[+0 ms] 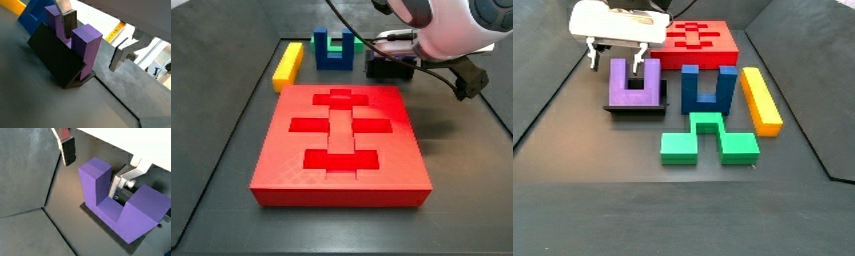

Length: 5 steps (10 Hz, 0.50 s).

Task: Pick up the purple object. Move up. Place the purple object on the fixture. Regrasp the purple object. Move to above the board. Insert the purple object.
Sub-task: Regrasp the purple object.

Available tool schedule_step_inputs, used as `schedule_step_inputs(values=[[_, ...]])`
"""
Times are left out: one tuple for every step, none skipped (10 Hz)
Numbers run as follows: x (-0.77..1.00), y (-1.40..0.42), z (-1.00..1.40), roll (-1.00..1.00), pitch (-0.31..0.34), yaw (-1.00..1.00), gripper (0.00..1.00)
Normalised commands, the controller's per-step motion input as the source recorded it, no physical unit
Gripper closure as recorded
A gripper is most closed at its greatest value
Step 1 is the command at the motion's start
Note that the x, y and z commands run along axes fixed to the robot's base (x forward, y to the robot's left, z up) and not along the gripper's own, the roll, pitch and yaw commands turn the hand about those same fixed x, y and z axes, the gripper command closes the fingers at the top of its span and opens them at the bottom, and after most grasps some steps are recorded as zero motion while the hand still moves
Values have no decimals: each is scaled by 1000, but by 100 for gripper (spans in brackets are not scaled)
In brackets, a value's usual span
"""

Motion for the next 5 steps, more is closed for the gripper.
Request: schedule_step_inputs(values=[[0,0,0,0,0,0,0],[0,0,0,0,0,0,100],[0,0,0,0,0,0,100],[0,0,0,0,0,0,100],[0,0,0,0,0,0,100]])
